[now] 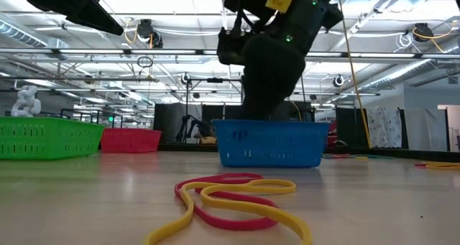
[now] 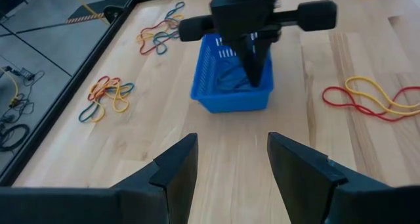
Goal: Sort rubber bands into baskets
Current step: Put the blue rubber band into the blue bin
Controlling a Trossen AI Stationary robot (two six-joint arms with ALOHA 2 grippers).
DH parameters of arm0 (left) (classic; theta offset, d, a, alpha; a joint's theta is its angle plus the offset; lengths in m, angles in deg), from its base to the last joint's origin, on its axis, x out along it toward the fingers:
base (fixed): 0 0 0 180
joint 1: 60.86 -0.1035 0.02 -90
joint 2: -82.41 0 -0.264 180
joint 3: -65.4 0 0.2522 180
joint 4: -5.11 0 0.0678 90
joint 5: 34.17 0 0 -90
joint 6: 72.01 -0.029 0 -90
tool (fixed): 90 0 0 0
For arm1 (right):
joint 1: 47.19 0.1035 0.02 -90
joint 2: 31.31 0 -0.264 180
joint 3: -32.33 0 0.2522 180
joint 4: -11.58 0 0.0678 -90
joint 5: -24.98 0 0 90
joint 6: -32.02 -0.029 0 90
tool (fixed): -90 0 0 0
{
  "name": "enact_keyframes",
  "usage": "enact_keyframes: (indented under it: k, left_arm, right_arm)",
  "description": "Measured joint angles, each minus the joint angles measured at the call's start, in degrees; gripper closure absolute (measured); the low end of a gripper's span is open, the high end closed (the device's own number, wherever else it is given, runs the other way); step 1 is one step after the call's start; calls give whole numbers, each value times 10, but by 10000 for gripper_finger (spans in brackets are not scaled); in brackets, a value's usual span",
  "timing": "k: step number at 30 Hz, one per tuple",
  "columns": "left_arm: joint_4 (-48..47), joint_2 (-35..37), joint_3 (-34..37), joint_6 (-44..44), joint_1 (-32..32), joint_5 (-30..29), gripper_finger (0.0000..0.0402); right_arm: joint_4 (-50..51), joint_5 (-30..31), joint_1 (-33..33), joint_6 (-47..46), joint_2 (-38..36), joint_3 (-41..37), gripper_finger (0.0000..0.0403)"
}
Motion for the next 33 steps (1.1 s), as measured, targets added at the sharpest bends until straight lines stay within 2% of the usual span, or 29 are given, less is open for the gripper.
enact_keyframes:
  k: [13,23,33]
  left_arm:
    - [1,0,0,2,0,0,210]
    - [1,0,0,1,0,0,210]
    - [0,0,0,0,0,0,210]
  right_arm:
    - [-9,35,-27,-23,0,0,403]
    - [-28,105,-55,-47,0,0,403]
    - [-36,100,-69,-41,-1,0,403]
